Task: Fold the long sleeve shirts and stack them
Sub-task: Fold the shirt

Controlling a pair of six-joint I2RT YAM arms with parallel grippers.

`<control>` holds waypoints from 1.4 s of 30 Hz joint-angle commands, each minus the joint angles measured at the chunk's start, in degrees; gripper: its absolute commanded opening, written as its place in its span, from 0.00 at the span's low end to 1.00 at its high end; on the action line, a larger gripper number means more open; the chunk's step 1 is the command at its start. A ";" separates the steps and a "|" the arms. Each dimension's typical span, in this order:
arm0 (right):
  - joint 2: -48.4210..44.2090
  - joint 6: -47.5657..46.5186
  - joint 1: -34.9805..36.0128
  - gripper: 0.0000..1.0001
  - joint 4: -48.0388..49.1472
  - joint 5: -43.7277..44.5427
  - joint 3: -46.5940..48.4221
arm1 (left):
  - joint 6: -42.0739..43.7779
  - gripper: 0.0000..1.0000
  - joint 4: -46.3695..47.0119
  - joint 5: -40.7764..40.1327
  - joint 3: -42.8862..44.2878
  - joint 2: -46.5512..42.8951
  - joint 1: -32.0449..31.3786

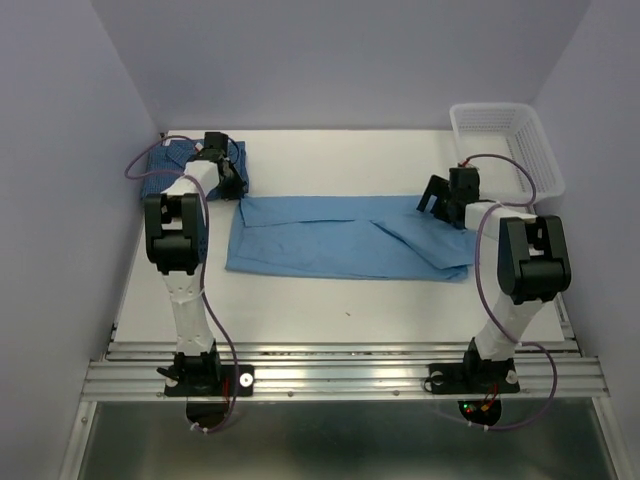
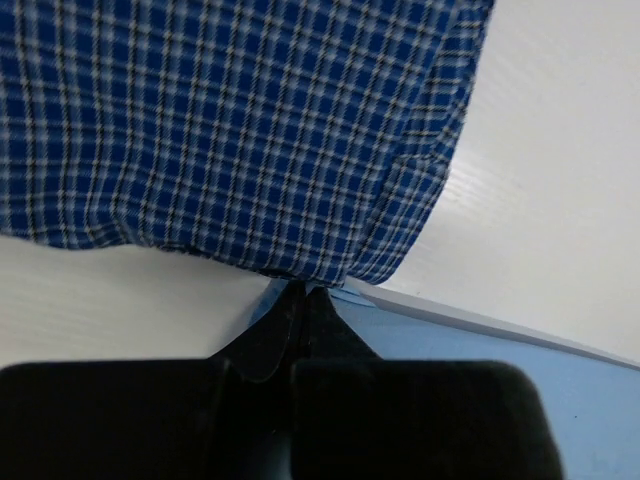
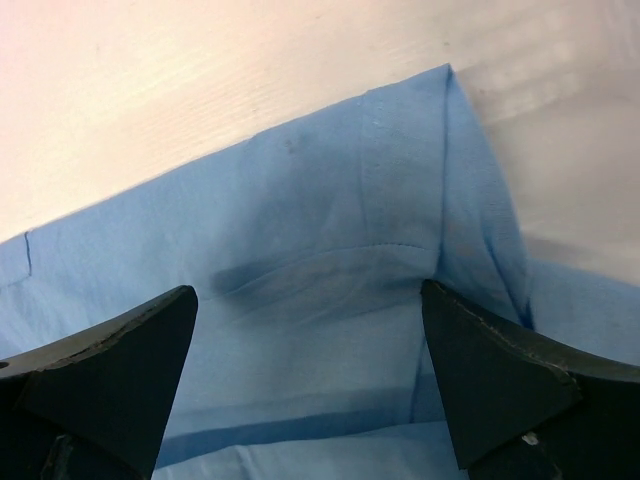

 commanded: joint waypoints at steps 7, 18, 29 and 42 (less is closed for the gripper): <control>-7.20 -9.63 -1.23 1.00 -3.22 -12.76 -2.77 | 4.21 0.78 -6.46 -9.30 7.89 -1.84 1.13; -26.45 -3.85 0.09 1.00 -15.05 4.50 -4.78 | 3.69 0.99 -2.87 -8.62 -1.59 -19.94 1.04; -24.53 2.04 -1.31 1.00 -18.79 13.07 -9.18 | 1.84 0.99 1.89 -4.83 -16.19 -27.07 -1.69; -20.29 -1.11 -1.84 0.18 -12.37 9.38 -8.30 | 2.37 0.99 1.63 -4.30 -15.49 -25.93 -1.77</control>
